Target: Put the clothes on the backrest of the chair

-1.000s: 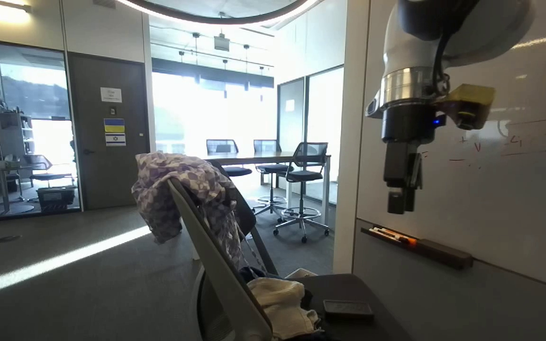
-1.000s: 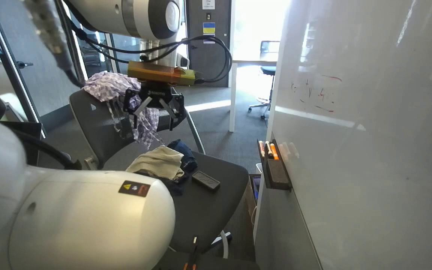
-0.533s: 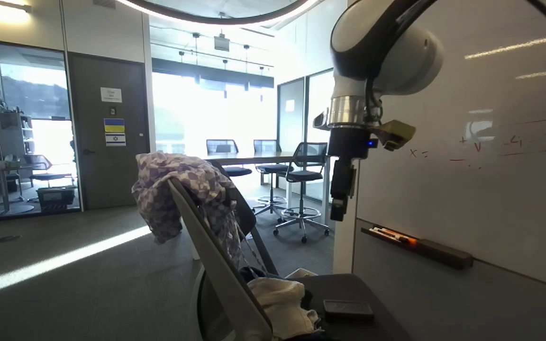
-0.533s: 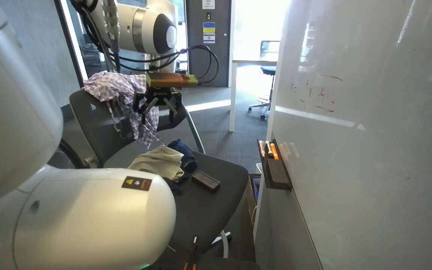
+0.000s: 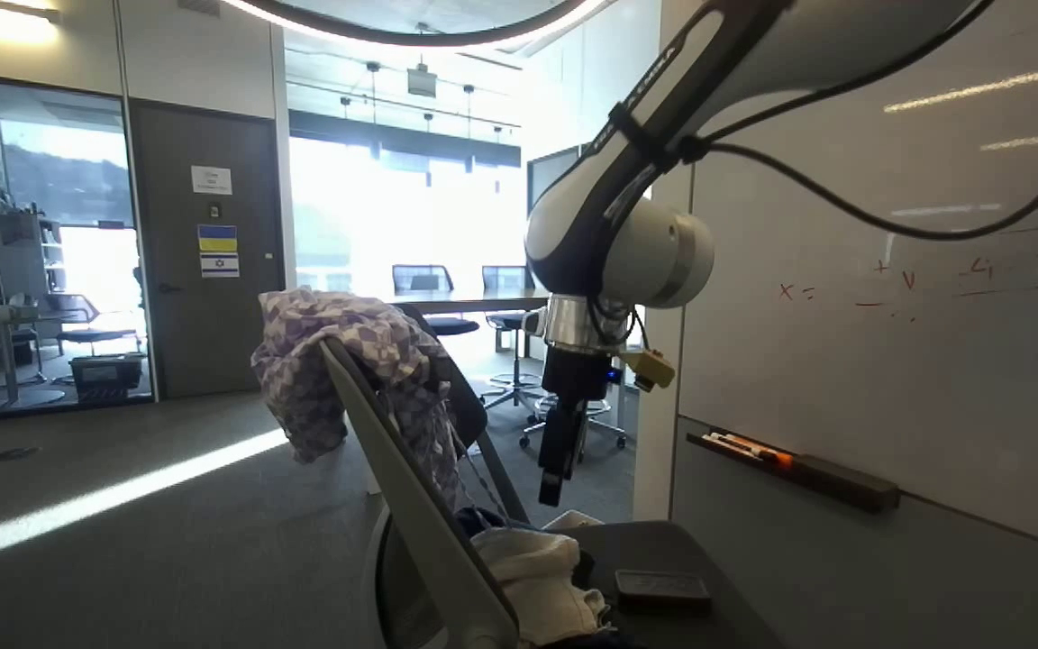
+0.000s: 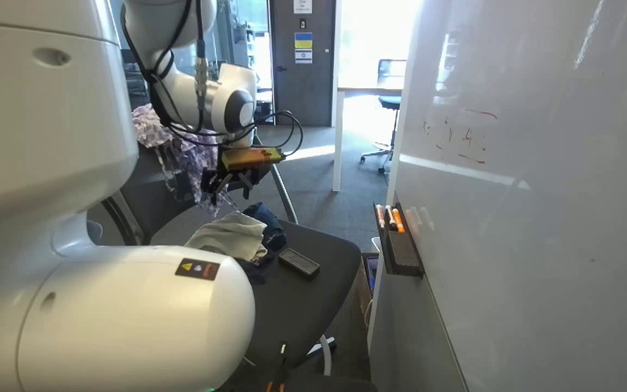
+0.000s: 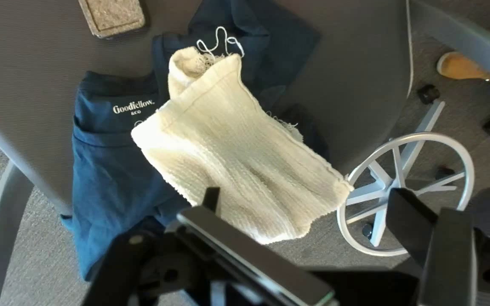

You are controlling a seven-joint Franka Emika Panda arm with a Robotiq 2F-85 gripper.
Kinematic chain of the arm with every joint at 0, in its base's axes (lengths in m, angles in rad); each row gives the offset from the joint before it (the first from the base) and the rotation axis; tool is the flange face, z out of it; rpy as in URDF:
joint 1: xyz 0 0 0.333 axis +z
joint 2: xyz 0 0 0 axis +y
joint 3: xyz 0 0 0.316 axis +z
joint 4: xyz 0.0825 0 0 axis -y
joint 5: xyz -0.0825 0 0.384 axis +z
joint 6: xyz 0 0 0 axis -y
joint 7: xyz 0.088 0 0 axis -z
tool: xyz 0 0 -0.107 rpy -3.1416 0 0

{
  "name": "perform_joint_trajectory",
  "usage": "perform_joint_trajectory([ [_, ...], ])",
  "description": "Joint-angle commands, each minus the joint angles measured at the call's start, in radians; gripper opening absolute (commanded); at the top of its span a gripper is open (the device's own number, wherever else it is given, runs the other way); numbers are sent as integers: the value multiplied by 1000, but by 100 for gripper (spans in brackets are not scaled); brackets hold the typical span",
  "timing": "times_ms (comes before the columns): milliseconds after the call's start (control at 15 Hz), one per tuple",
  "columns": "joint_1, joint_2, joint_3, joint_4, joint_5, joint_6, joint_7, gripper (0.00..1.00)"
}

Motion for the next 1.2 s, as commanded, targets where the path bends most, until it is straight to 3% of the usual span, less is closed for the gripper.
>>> perform_joint_trajectory([
  [0, -78, 191, 48, 112, -25, 75, 13, 100],
  [467, -193, 399, 138, 247, -37, 153, 4, 100],
  [867, -190, 554, 158, 399, -122, 154, 46, 100],
  [933, -192, 573, 162, 416, -133, 154, 51, 92],
  [1000, -201, 587, 176, 425, -132, 157, 44, 73],
  [1133, -200, 594, 182, 429, -136, 163, 61, 56],
])
